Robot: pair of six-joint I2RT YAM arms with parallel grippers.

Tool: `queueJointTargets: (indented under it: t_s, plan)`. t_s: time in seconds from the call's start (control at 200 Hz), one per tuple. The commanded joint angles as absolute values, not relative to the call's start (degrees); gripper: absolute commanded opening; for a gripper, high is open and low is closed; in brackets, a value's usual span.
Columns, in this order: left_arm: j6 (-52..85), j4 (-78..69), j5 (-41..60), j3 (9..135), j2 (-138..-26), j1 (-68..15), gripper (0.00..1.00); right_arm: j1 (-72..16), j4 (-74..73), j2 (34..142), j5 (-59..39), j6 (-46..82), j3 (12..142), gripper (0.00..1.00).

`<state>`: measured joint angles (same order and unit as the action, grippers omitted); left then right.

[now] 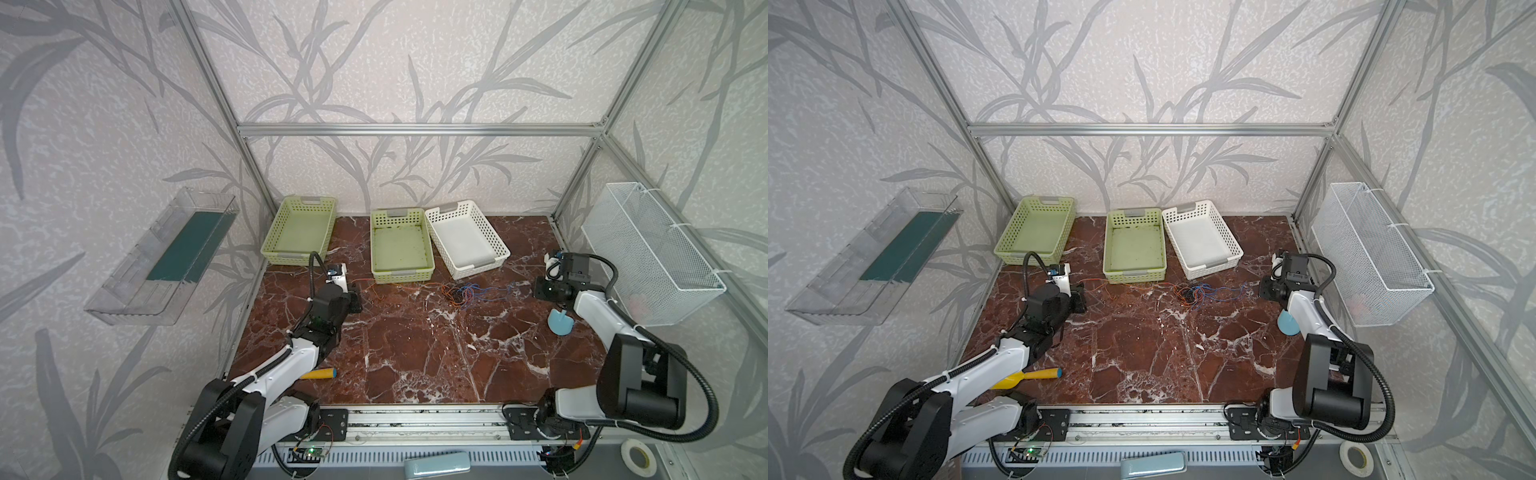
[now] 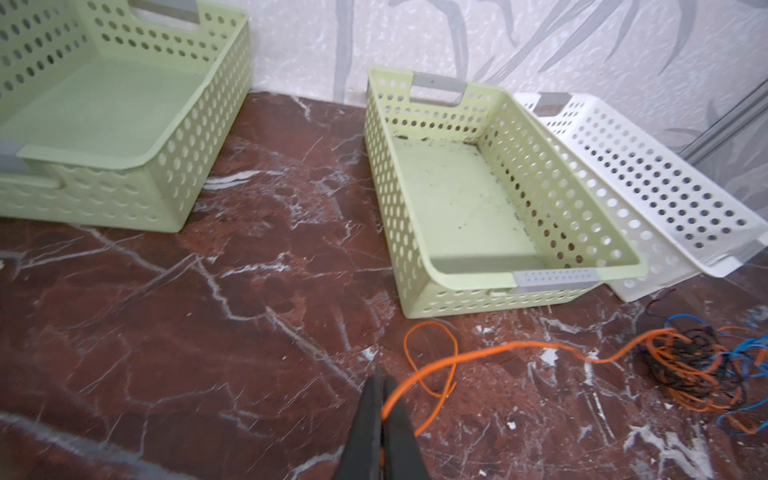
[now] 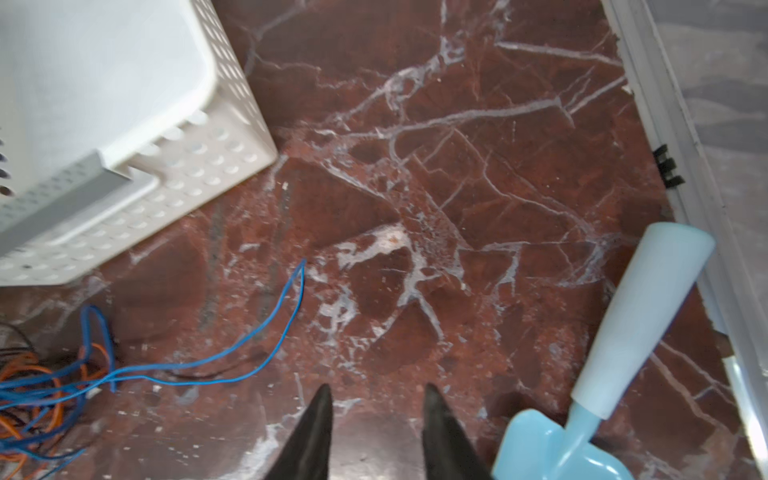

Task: Untangle the cables

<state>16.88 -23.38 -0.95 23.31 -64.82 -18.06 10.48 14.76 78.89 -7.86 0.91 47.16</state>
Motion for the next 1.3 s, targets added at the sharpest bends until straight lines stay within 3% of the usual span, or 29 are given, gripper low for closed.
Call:
queueJointTargets:
  t_s: [0.0, 0.22, 0.455, 0.85, 0.995, 1.189, 1.294]
  plan:
    - [15.4, -26.0, 2.6, 25.6, -64.8, -18.9, 0.0, 7.9, 12.2, 74.8, -7.3, -1.6, 46.3, 0.51]
    - [13.2, -24.7, 4.8, 28.7, -64.7, -20.7, 0.0, -3.9, 11.2, 72.7, -3.8, -3.2, 45.8, 0.67]
    - [11.1, -23.6, 4.5, 30.2, -64.3, -22.6, 0.0, -21.3, 10.4, 80.6, -5.2, 2.2, 50.5, 0.73]
    - [7.3, -20.9, 2.7, 33.9, -63.7, -25.9, 0.0, -25.4, 11.8, 96.5, -6.6, 12.8, 55.5, 0.74]
    - [6.8, -20.0, 2.5, 35.8, -63.0, -26.3, 0.0, -25.4, 12.3, 101.3, -7.2, 12.6, 56.9, 0.62]
    - [4.0, -16.2, 1.6, 39.1, -60.2, -26.2, 0.0, -25.4, 11.8, 104.6, -7.1, 12.5, 57.2, 0.28]
    - [3.1, -14.4, -0.4, 40.8, -57.9, -25.9, 0.0, -25.4, 11.5, 104.5, -7.3, 12.0, 56.9, 0.15]
